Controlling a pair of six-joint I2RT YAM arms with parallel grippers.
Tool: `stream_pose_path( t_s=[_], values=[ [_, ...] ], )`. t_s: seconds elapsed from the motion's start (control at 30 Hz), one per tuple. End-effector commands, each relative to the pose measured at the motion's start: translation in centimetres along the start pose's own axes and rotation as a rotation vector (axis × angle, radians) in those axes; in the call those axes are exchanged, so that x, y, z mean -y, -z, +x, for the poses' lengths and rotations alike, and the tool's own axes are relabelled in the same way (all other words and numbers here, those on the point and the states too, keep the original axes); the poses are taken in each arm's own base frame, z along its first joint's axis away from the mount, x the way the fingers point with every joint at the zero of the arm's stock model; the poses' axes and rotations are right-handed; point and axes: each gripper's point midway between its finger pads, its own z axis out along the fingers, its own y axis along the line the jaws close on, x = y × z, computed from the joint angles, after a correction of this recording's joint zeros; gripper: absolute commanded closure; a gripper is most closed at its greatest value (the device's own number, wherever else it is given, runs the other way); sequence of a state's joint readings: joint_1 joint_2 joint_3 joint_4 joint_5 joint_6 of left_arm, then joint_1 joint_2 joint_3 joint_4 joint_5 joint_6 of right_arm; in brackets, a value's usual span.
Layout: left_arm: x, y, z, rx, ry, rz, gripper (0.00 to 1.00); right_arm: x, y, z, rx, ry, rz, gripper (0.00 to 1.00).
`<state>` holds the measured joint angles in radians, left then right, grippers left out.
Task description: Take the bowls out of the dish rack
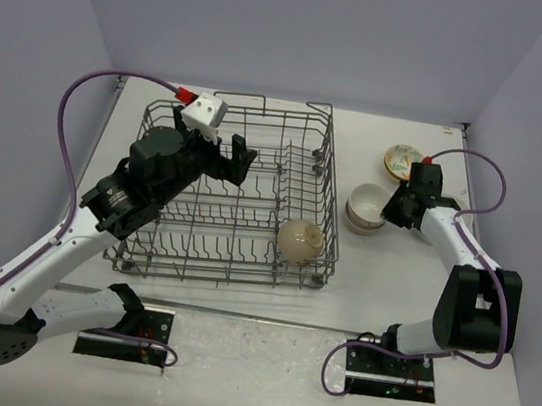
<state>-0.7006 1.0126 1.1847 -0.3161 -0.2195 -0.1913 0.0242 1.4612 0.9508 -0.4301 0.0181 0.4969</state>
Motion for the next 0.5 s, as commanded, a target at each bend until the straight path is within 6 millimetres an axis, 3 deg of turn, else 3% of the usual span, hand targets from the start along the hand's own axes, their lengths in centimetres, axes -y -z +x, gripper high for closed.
stream_pose_path(
  t_s=[0.0, 0.17, 0.37, 0.47],
  values=[
    [0.68, 0.58, -2.41, 0.067, 0.022, 0.037, 0.0, -1.33, 0.64, -2.78, 0.102, -0.013, -0.044, 0.87],
    [0.61, 0.56, -2.14, 0.061, 0.019, 0.035, 0.0, -1.23, 0.41, -2.71, 0.096, -0.012, -0.037, 0.79],
    [0.55, 0.73, -2.29, 0.068, 0.016, 0.034, 0.0, -1.32, 0.15, -2.53, 0.084, -0.011, -0.041, 0.76],
    [0.53, 0.7, -2.11, 0.063, 0.013, 0.032, 0.0, -1.25, 0.35, -2.61, 0.086, -0.013, -0.035, 0.66]
  ],
)
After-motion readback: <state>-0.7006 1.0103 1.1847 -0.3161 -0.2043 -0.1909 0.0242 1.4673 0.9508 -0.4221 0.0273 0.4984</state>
